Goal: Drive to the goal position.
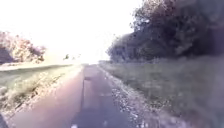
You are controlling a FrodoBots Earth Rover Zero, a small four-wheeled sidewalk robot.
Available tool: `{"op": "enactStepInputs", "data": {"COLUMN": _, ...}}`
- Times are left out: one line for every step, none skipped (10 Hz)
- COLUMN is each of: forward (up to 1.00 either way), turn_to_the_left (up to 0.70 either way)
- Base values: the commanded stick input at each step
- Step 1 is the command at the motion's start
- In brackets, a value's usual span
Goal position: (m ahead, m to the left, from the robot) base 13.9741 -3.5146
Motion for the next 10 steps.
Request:
{"op": "enactStepInputs", "data": {"forward": 0.7, "turn_to_the_left": 0.14}}
{"op": "enactStepInputs", "data": {"forward": 0.7, "turn_to_the_left": 0.14}}
{"op": "enactStepInputs", "data": {"forward": 0.7, "turn_to_the_left": 0.14}}
{"op": "enactStepInputs", "data": {"forward": 0.7, "turn_to_the_left": 0.14}}
{"op": "enactStepInputs", "data": {"forward": 0.7, "turn_to_the_left": 0.14}}
{"op": "enactStepInputs", "data": {"forward": 0.7, "turn_to_the_left": 0.14}}
{"op": "enactStepInputs", "data": {"forward": 0.7, "turn_to_the_left": 0.14}}
{"op": "enactStepInputs", "data": {"forward": 0.7, "turn_to_the_left": 0.14}}
{"op": "enactStepInputs", "data": {"forward": 0.7, "turn_to_the_left": 0.14}}
{"op": "enactStepInputs", "data": {"forward": 0.7, "turn_to_the_left": 0.14}}
